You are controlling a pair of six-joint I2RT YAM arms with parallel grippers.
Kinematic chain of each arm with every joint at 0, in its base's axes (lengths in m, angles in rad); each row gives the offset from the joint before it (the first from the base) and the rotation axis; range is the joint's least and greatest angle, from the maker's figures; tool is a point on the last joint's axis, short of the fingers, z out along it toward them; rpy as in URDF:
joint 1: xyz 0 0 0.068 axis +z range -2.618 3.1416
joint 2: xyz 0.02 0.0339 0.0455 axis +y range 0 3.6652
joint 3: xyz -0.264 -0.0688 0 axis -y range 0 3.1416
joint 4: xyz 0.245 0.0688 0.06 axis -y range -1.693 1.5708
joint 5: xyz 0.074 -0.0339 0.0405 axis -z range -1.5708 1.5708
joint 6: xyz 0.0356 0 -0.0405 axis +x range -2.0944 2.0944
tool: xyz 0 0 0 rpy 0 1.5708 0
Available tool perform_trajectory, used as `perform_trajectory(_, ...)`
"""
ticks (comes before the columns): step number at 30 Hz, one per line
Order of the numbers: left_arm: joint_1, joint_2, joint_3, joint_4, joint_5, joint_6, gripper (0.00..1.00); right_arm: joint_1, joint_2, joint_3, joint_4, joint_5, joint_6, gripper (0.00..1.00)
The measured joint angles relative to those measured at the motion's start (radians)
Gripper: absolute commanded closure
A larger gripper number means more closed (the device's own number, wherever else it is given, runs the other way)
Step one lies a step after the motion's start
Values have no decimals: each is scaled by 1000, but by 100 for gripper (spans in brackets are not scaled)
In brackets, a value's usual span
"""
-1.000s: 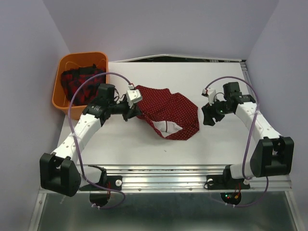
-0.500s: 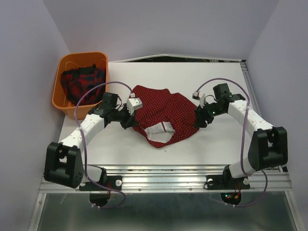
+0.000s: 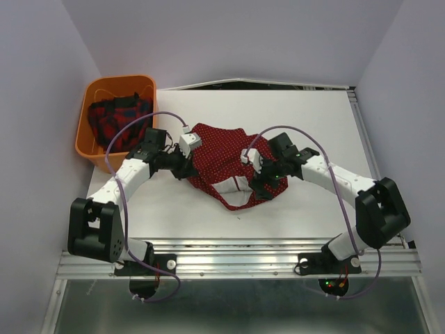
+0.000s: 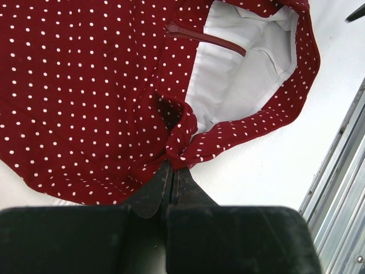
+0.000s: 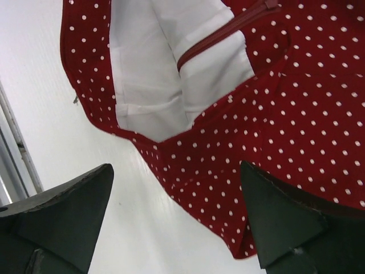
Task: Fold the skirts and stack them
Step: Flatten the skirt out
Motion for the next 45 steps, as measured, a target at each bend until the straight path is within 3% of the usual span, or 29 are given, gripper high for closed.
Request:
perform_trajectory(4, 3, 4, 0, 1, 3, -11, 100, 40, 69, 0, 35, 37, -9, 20)
perform_trajectory(8, 5, 5, 0, 2, 5, -22, 100, 49, 127, 0, 66, 66, -14, 61)
perform_trajectory(9, 8, 5, 0, 3, 5, -25, 100, 49, 135, 0, 74, 74, -14, 83)
perform_trajectory(10, 10, 5, 0, 4, 5, -29, 100, 49, 135, 0, 77, 78, -15, 99)
perform_trajectory(15, 37, 11, 19, 2, 4, -58, 100, 45, 86, 1, 84, 121, 7, 99)
perform_trajectory(18, 68, 9, 63, 5, -7, -84, 100, 6, -30, 13, 84, 148, 31, 99)
perform_trajectory(27, 79, -104, 246, 148, -57, -196, 100, -312, -208, 228, 116, 169, 145, 99)
perform_trajectory(41, 78, -373, 285, 247, -37, -351, 100, -311, -358, 400, 80, 228, 251, 99)
perform_trajectory(45, 73, -328, 293, 323, -51, -382, 100, -309, -296, 409, 143, 264, 251, 99)
